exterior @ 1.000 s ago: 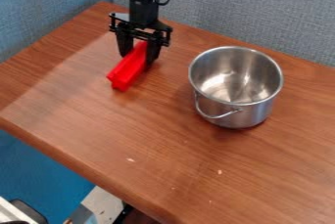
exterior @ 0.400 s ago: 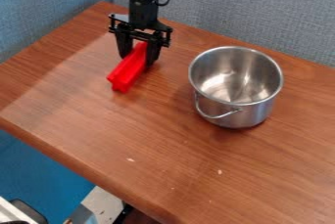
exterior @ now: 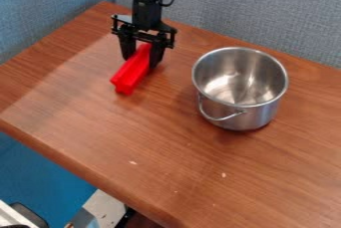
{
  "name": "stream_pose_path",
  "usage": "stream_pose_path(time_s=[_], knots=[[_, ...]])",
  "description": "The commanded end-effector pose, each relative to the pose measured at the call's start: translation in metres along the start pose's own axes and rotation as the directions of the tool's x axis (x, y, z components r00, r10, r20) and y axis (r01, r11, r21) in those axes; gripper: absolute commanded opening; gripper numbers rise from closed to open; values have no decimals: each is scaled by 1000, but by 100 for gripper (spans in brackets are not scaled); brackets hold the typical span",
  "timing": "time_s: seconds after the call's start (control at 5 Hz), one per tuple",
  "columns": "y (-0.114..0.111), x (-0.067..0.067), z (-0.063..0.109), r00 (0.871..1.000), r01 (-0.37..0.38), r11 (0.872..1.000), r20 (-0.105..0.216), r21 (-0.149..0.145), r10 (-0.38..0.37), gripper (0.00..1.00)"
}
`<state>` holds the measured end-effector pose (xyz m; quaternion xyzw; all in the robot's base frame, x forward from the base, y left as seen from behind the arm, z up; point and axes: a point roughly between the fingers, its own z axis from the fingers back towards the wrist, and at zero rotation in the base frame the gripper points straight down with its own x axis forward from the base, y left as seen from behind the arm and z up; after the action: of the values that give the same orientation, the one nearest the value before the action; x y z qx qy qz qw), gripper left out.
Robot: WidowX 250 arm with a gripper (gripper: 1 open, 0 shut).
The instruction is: Put the red object in the metal pot
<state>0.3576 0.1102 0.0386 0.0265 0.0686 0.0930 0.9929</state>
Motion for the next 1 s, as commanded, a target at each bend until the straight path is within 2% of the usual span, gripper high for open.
stream_pose_path(time_s=[0.0,0.8], knots=[[-1,1,39,995,-2,1000,99,8,1,0],[-4,-1,41,995,-10,1000,95,1,10,0]])
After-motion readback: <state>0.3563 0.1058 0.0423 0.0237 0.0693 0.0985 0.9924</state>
